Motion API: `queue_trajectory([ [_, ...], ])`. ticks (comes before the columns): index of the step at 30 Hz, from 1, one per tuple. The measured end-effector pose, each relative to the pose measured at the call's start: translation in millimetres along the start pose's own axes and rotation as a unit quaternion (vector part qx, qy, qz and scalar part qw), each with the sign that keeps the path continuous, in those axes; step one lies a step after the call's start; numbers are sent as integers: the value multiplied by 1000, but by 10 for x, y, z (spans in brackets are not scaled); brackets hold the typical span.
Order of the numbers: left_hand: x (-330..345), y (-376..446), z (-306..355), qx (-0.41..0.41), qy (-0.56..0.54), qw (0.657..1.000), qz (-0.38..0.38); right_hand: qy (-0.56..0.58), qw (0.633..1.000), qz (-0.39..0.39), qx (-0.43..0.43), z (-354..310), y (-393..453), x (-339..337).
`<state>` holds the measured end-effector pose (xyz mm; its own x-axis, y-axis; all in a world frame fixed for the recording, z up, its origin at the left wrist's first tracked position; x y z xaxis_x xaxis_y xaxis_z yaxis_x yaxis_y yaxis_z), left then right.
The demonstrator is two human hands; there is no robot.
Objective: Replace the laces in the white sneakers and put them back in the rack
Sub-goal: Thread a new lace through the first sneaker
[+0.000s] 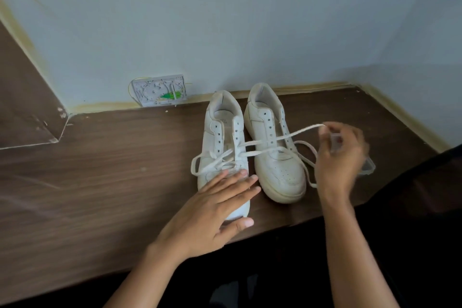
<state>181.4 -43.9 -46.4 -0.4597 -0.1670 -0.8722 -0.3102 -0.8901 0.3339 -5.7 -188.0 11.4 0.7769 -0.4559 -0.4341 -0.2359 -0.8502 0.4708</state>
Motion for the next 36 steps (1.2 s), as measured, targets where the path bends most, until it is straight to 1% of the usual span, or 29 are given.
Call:
queue_trajectory([
  [2,17,9,6,-1,6,1000,-1,-32,992,-76,-97,-177,-96,180],
  [4,11,27,-1,-5,2,1000,-4,-55,965,-165,-198,-368,-284,427],
  [5,9,38,0,-6,2,1000,-4,-58,951,-195,-233,-426,-386,530],
  [7,21,54,4,-10,16,1000,-3,-42,938,-218,-268,-495,-549,660],
  [10,36,65,9,-14,32,999,-7,-26,942,-199,-267,-521,-581,674],
  [12,46,63,7,-7,33,999,-18,-46,956,-152,-247,-468,-449,571],
  [13,42,58,6,-3,32,999,-21,-53,967,-119,-219,-389,-344,489],
  [15,29,50,-3,-3,25,999,-22,-47,989,-52,-128,-164,-114,262],
  [17,11,44,-18,-8,13,1000,-19,-38,998,-1,-49,25,30,54],
  [18,6,42,-22,-10,8,1000,-16,-42,999,9,-26,77,53,-1],
  [19,2,40,-24,-12,3,1000,-12,-45,999,8,-21,88,50,-18],
  [20,-2,41,-27,-13,-1,1000,-9,-45,998,-5,-36,49,24,13],
  [22,1,44,-26,-16,-7,1000,-6,-35,991,-72,-110,-127,-87,182],
  [25,0,52,-30,-17,-12,1000,1,-33,951,-200,-232,-408,-405,545],
  [27,-9,58,-39,-19,-27,999,9,-33,930,-235,-279,-520,-607,698],
  [29,-14,64,-48,-18,-43,999,13,-38,933,-224,-279,-533,-613,707],
  [32,-8,67,-58,-18,-56,998,8,-47,962,-157,-219,-366,-317,506],
  [34,-3,67,-64,-22,-64,998,5,-24,972,-152,-178,-258,-188,391],
  [36,1,65,-71,-23,-67,997,4,-10,972,-155,-175,-268,-210,365],
])
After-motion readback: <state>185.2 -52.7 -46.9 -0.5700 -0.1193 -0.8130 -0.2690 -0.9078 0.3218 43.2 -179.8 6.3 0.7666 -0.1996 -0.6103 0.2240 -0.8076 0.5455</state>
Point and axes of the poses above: each hand's wrist, its own y-axis towards the middle knuckle, its own x-axis out of the palm, z = x × y, the point moved 6 cm from there along y, towards the middle knuckle, and after that the axes turned 2 degrees about -y, right-handed, at the moved point
